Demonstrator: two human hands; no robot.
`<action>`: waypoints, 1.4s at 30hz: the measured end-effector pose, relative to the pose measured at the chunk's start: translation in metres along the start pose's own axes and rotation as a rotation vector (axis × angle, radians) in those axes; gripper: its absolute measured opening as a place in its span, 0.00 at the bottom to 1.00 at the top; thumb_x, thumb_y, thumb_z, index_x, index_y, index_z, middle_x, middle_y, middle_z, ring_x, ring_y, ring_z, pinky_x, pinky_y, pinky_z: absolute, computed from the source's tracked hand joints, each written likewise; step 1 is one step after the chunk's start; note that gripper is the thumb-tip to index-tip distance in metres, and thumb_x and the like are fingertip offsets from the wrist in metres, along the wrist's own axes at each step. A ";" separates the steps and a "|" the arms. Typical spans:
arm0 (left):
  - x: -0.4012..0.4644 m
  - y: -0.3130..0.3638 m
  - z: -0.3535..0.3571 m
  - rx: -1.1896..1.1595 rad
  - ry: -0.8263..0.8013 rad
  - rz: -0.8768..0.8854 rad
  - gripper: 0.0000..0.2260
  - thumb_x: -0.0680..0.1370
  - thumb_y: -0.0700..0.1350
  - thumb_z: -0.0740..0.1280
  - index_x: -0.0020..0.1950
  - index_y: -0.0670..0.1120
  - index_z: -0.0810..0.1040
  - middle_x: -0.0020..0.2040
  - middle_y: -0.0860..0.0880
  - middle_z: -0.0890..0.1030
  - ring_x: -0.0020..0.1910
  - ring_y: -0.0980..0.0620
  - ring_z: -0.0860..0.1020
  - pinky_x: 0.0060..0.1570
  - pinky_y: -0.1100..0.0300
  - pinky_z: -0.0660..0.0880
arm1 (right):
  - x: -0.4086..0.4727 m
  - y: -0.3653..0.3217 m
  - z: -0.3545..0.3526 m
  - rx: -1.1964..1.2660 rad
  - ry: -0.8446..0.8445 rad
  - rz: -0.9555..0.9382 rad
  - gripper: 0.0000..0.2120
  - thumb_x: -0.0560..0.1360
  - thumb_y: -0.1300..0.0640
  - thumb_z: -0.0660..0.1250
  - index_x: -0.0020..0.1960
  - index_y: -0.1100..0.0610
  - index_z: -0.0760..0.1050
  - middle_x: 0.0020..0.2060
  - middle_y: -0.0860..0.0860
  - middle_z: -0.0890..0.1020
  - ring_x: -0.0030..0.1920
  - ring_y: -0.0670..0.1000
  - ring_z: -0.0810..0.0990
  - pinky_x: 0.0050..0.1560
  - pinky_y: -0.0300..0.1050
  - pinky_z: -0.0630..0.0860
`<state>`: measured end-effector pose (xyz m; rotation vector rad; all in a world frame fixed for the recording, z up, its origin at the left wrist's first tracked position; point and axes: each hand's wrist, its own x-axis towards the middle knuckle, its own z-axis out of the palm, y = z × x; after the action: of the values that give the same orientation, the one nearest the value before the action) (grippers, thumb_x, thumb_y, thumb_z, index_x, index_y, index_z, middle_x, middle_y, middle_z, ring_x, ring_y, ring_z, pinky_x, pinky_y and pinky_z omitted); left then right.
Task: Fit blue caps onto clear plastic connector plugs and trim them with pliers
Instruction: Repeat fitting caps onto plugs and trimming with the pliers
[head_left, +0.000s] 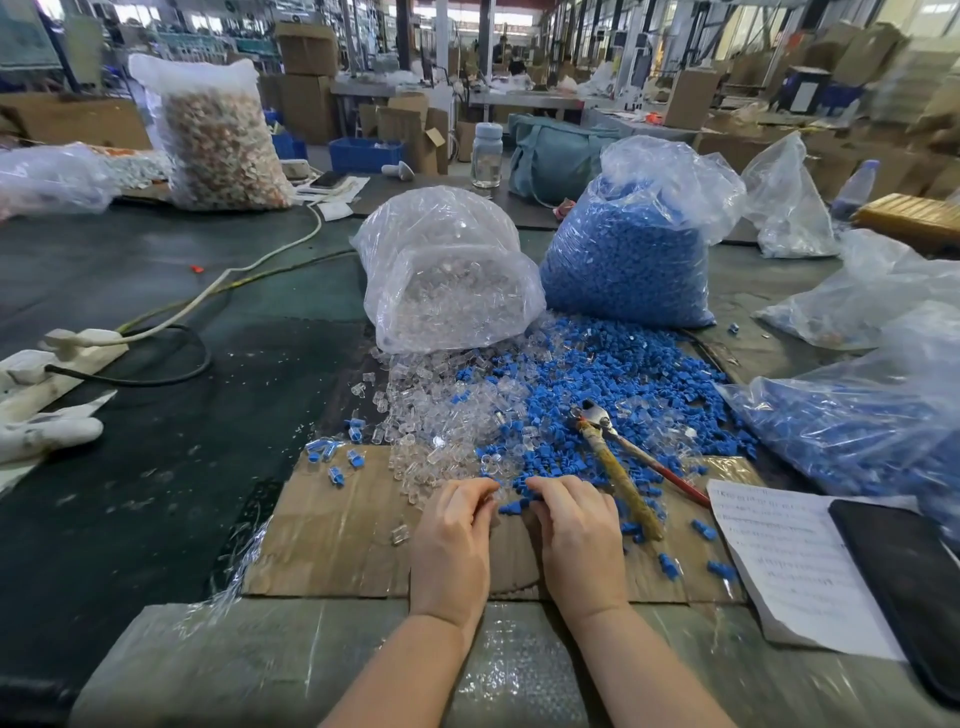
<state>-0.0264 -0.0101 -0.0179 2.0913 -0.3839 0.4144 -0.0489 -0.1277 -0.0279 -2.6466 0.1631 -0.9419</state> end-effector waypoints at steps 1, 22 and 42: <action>0.000 -0.001 0.001 0.013 -0.001 0.009 0.08 0.74 0.35 0.69 0.51 0.42 0.81 0.44 0.50 0.80 0.45 0.54 0.76 0.48 0.67 0.70 | 0.000 0.000 0.001 -0.005 0.008 -0.002 0.10 0.65 0.67 0.75 0.44 0.58 0.81 0.36 0.51 0.81 0.36 0.53 0.80 0.40 0.47 0.74; 0.000 -0.010 0.008 0.147 -0.033 0.007 0.03 0.77 0.44 0.66 0.49 0.48 0.79 0.42 0.52 0.81 0.44 0.52 0.76 0.49 0.61 0.58 | -0.003 -0.002 -0.004 0.158 0.012 -0.025 0.14 0.73 0.53 0.56 0.43 0.55 0.79 0.38 0.47 0.82 0.40 0.50 0.80 0.45 0.44 0.65; 0.000 -0.010 0.005 0.164 -0.103 0.020 0.04 0.78 0.48 0.64 0.50 0.52 0.78 0.41 0.54 0.80 0.42 0.55 0.74 0.51 0.63 0.57 | -0.005 -0.004 -0.006 0.169 -0.059 -0.045 0.02 0.70 0.61 0.69 0.41 0.55 0.78 0.35 0.47 0.80 0.36 0.50 0.79 0.45 0.41 0.64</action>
<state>-0.0216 -0.0097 -0.0279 2.2768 -0.4446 0.3608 -0.0567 -0.1244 -0.0255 -2.5274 0.0095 -0.8505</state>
